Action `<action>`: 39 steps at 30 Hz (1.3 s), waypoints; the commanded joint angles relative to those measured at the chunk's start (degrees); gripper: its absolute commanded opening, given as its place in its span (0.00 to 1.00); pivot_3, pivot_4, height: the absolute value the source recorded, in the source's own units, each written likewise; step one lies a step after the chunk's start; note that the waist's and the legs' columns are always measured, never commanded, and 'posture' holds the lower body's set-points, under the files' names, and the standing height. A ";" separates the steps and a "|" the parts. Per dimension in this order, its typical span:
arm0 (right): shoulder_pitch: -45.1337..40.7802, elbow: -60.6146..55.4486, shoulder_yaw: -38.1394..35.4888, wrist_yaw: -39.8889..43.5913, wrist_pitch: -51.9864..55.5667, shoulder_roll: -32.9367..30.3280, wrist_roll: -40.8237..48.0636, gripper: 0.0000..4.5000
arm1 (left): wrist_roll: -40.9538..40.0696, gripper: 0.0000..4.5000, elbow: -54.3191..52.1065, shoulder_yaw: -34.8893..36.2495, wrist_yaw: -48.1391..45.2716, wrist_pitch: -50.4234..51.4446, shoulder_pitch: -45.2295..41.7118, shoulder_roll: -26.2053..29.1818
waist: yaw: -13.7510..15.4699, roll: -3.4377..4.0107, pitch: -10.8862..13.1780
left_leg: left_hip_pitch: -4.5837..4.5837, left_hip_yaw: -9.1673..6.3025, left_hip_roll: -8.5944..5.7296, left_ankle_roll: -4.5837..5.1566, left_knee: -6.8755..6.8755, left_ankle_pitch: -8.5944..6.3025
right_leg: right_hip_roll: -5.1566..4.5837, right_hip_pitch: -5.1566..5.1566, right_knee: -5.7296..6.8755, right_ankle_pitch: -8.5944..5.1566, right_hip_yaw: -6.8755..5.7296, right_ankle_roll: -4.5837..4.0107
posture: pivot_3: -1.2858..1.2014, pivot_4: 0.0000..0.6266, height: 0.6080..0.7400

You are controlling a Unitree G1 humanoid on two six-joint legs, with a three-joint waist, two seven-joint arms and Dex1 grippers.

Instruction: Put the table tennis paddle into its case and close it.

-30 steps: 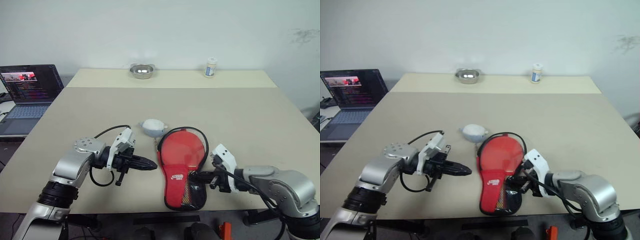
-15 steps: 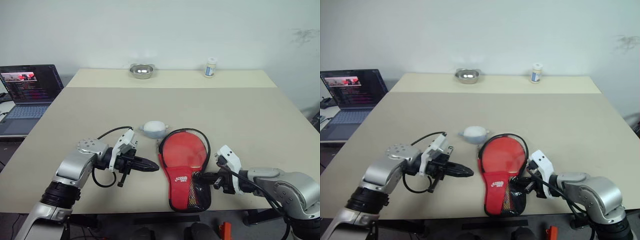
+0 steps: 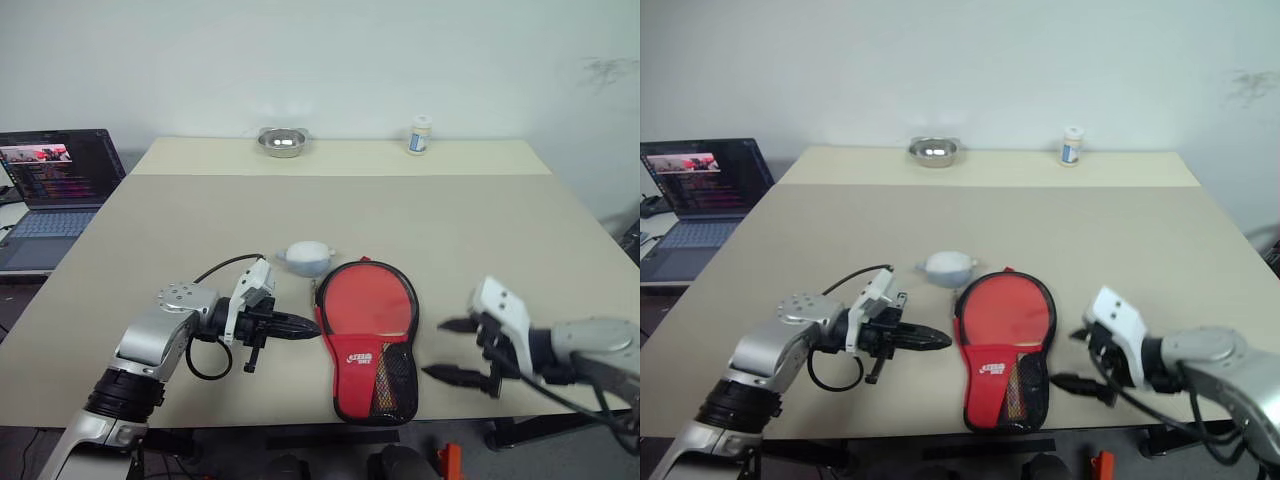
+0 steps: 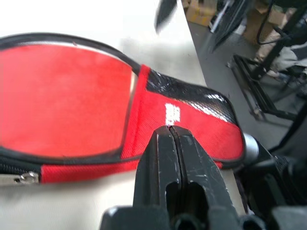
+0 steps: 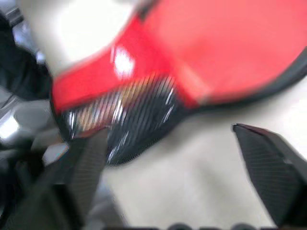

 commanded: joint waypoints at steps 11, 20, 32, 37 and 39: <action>-7.16 18.29 18.60 -8.44 -17.89 20.99 -13.44 1.00 | -1.09 0.00 0.40 7.41 9.34 4.75 -2.28 0.78 | 0.24 -0.02 -0.01 | -0.17 0.05 0.01 -0.04 -0.05 -0.01 | -0.04 -0.09 -0.08 -0.02 -0.01 -0.06 | 0.52 0.24 1.00; -5.96 27.83 24.03 -9.07 -24.96 25.90 -21.48 1.00 | 1.89 0.43 8.82 10.16 19.43 -0.02 -10.61 -5.15 | 0.39 -0.03 -0.01 | -0.13 0.05 -0.04 -0.10 0.05 0.01 | -0.09 -0.07 0.10 -0.01 -0.02 -0.06 | 0.52 0.24 1.00; -6.09 26.52 24.90 -9.88 -23.79 28.41 -24.06 1.00 | 18.28 1.00 42.53 1.54 20.88 -18.21 -27.99 -11.33 | 0.21 -0.05 -0.02 | -0.05 0.07 -0.04 -0.18 0.02 0.06 | -0.03 -0.07 0.16 0.02 -0.02 -0.11 | 0.52 0.24 1.00; -6.52 26.09 24.73 -10.95 -23.34 28.63 -25.48 1.00 | 21.20 1.00 52.19 -0.02 18.30 -21.48 -31.24 -14.03 | 0.21 -0.05 -0.02 | -0.08 0.07 -0.05 -0.18 0.03 0.06 | -0.02 -0.07 0.16 0.01 -0.04 -0.09 | 0.52 0.24 1.00; -6.82 25.60 24.47 -11.39 -23.11 28.79 -25.64 1.00 | 22.71 0.96 55.40 -0.23 19.16 -22.63 -31.94 -14.95 | 0.21 -0.05 -0.02 | -0.08 0.07 -0.07 -0.18 0.03 0.06 | -0.02 -0.07 0.16 0.01 -0.03 -0.09 | 0.52 0.24 1.00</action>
